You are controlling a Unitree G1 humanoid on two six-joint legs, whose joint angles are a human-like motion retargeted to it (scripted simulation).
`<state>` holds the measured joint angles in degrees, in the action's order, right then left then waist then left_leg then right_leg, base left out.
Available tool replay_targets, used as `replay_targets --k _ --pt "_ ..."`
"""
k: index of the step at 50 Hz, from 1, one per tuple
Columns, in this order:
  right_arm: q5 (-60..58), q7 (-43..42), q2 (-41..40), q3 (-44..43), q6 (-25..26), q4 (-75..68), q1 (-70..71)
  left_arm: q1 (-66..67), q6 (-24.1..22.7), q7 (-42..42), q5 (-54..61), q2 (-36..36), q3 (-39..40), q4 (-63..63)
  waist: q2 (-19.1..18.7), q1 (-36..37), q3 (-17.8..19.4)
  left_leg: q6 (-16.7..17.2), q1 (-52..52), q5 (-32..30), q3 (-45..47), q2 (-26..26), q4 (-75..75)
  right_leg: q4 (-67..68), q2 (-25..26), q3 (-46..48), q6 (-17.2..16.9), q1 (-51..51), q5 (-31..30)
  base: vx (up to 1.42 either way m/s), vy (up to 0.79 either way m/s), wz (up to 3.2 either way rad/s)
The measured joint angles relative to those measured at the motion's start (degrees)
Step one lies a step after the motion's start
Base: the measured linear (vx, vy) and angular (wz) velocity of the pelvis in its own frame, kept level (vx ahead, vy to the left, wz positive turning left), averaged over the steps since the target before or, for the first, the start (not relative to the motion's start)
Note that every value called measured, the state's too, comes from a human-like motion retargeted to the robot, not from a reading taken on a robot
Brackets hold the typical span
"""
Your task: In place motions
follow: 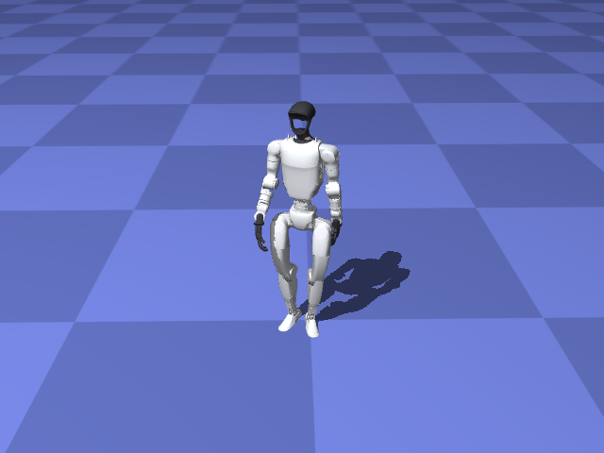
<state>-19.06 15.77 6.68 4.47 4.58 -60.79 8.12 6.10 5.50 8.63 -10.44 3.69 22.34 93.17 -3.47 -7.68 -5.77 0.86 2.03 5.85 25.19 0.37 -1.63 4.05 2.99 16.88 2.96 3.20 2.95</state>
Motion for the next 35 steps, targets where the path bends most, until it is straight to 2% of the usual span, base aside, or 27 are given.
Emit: replay_targets --k 7,15,23,27,30,33,35 --pt "-1.0 -2.2 -0.7 -1.7 1.9 -12.2 -3.1 -0.8 -1.1 0.6 2.2 -0.9 0.3 -2.6 0.8 0.9 0.7 0.3 -0.8 0.0 -0.3 0.5 -0.2 0.1 0.5 0.4 0.4 -0.9 0.6 -0.02 -0.05 0.05" --pt "-4.9 -5.8 1.4 -3.0 4.8 -25.4 -5.5 -2.1 -1.0 1.4 0.5 -0.8 -2.2 -3.3 0.2 -0.1 -0.4 0.7 -0.9 -0.2 0.6 1.1 1.0 -0.2 1.5 -0.4 0.7 -0.1 0.3 -0.02 -0.03 -0.07" --pt "-6.1 -6.6 3.7 -4.7 5.3 -26.8 -8.2 -2.3 -0.8 2.1 0.2 -0.5 -3.2 -4.9 -1.2 -1.5 -0.2 1.5 -1.6 0.5 3.0 2.6 1.7 0.2 3.0 -2.7 1.4 1.2 -0.3 -0.08 -0.03 -0.31" --pt "-1.4 -8.1 4.1 -3.0 5.0 -28.3 -7.4 -0.3 -1.3 2.9 -0.4 -0.3 -3.2 -7.6 -2.0 -1.1 0.3 2.5 -1.8 2.3 4.8 4.3 -0.7 0.6 3.8 -4.3 2.0 1.5 -0.6 -0.08 0.01 -0.40" --pt "5.7 -10.3 2.5 0.9 3.3 -29.8 -3.3 2.2 -2.9 -0.5 0.4 -1.1 -3.1 -8.3 -0.7 -0.1 2.0 1.6 0.4 2.8 6.2 5.3 -8.9 1.1 2.5 -5.9 2.1 1.0 -0.9 -0.19 0.03 -0.40" --pt "8.6 -9.9 -1.7 5.1 1.6 -24.6 1.6 2.1 -2.6 -5.4 7.1 -3.0 0.3 -4.6 2.1 0.6 6.4 -0.9 8.1 -6.5 6.2 9.5 -29.6 1.1 -0.8 -7.3 1.6 -0.6 -1.2 -0.35 0.02 -0.17" --pt "7.3 -5.2 -3.8 7.4 1.3 -18.1 4.6 1.5 -1.2 -4.2 11.6 -3.4 3.3 -1.5 2.5 0.9 9.5 -5.1 15.9 -11.2 2.8 13.6 -44.5 0.3 -1.1 -6.3 1.8 -1.9 -1.5 -0.32 -0.01 0.21"
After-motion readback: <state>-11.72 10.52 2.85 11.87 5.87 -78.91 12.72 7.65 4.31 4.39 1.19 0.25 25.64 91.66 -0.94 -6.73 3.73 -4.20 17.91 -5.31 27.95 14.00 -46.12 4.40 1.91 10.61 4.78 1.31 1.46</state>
